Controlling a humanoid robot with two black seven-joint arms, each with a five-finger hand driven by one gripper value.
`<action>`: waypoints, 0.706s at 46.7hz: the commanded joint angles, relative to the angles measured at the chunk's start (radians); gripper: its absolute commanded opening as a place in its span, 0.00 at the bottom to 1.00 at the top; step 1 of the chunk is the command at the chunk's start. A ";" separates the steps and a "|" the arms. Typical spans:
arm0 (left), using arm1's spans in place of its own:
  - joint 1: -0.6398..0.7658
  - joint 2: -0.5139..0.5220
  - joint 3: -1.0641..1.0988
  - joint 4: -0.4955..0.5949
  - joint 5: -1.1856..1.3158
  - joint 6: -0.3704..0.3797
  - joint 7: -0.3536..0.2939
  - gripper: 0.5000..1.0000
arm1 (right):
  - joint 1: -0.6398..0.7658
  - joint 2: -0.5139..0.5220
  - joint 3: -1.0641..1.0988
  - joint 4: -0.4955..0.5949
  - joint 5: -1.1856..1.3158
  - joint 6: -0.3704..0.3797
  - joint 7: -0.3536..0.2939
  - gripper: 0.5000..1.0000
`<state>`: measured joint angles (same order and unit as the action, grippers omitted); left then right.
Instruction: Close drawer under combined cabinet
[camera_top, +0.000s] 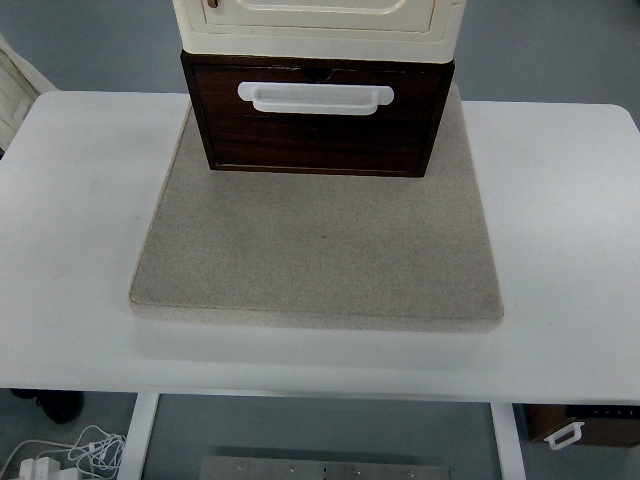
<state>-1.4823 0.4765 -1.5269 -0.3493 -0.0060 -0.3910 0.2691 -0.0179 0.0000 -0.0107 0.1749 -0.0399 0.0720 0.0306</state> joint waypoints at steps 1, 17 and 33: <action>0.003 0.004 0.060 0.052 -0.003 0.000 -0.008 1.00 | 0.001 0.000 0.000 0.000 0.000 0.000 0.000 0.90; 0.138 0.011 0.122 0.075 -0.003 0.000 -0.027 1.00 | 0.000 0.000 0.002 0.000 0.000 0.000 0.000 0.90; 0.329 0.005 0.212 0.078 -0.005 0.000 -0.053 1.00 | 0.000 0.000 0.000 0.000 0.000 0.000 0.000 0.90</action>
<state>-1.1857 0.4822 -1.3478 -0.2736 -0.0049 -0.3911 0.2214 -0.0184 0.0000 -0.0091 0.1749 -0.0398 0.0720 0.0307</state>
